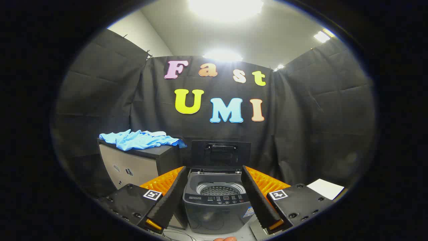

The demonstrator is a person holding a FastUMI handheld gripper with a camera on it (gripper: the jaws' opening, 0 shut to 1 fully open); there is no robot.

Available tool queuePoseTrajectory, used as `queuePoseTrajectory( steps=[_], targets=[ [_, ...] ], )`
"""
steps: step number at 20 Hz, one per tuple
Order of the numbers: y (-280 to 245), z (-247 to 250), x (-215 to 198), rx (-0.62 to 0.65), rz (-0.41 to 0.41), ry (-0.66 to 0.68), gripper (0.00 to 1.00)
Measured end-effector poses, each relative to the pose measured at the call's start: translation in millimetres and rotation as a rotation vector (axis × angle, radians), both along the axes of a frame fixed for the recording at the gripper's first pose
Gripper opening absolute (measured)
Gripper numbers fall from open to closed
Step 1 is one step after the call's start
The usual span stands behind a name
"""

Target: Put the clothes into the washing machine and then close the washing machine lid.

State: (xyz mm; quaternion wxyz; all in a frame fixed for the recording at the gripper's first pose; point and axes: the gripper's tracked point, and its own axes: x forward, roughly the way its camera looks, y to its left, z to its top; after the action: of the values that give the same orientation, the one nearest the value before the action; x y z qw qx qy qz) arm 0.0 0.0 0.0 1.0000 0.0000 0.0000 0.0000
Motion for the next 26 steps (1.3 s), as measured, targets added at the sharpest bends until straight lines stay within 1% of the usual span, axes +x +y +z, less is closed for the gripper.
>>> queuePoseTrajectory(
  steps=[16,26],
  targets=[
    [14.6,6.6,-5.1,-0.032,-0.016,-0.019,1.0],
    [25.8,22.3,4.0,-0.081,0.008,-0.046,1.0]
  ],
)
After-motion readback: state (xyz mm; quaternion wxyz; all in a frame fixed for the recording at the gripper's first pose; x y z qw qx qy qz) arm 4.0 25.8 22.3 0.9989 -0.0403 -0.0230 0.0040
